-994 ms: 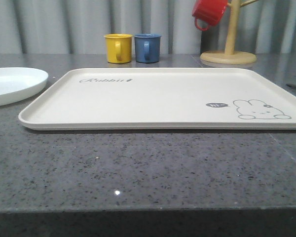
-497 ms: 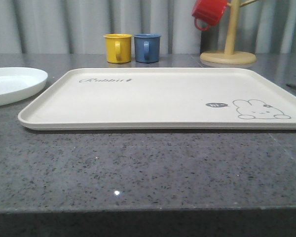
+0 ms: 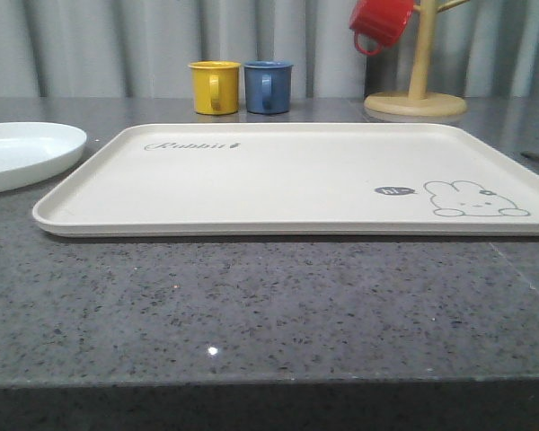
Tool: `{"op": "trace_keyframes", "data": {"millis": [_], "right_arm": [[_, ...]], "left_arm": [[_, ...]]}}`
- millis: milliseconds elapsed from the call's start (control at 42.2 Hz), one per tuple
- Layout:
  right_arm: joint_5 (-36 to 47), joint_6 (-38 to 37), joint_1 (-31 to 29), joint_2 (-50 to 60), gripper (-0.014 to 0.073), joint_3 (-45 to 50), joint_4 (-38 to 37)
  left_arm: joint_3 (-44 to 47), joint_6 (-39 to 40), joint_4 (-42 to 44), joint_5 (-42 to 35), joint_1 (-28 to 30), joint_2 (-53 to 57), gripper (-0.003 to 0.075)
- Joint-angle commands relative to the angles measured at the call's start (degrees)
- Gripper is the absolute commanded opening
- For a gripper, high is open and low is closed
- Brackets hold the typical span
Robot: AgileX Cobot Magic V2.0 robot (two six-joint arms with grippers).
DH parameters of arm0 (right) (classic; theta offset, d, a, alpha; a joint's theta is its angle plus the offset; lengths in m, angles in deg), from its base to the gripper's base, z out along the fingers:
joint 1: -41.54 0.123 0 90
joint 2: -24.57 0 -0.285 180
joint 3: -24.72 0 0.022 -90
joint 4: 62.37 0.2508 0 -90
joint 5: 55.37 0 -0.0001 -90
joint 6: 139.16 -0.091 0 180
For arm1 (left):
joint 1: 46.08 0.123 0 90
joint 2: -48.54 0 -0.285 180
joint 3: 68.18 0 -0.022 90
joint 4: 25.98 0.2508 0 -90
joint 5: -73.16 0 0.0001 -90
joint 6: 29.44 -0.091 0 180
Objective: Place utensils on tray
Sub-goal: 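Grasp the white plate rim with the left gripper and lift it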
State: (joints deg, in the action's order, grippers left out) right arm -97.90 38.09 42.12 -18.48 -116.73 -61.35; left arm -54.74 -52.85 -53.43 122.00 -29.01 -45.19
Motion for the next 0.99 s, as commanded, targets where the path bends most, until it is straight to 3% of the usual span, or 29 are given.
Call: {"op": "trace_keyframes", "data": {"millis": [0,473,545,758,971], "right_arm": [[3.39,0.45,0.00,-0.37,0.0442,-1.88,-0.06],[3.33,0.45,0.00,-0.37,0.0442,-1.88,-0.06],[3.33,0.45,0.00,-0.37,0.0442,-1.88,-0.06],[3.33,0.45,0.00,-0.37,0.0442,-1.88,-0.06],[3.33,0.45,0.00,-0.37,0.0442,-1.88,-0.06]], "left_arm": [[-2.96,-2.50,-5.66,-3.00,0.34,-0.81,0.0517],[-5.71,-2.50,-6.03,-4.19,0.21,-7.53,0.0361],[-5.71,-2.59,-6.03,-4.19,0.21,-7.53,0.0295],[-5.71,-2.59,-6.03,-4.08,0.21,-7.53,-0.0002],[-10.72,-2.59,-10.92,0.61,-0.01,-7.41,-0.0020]]}}
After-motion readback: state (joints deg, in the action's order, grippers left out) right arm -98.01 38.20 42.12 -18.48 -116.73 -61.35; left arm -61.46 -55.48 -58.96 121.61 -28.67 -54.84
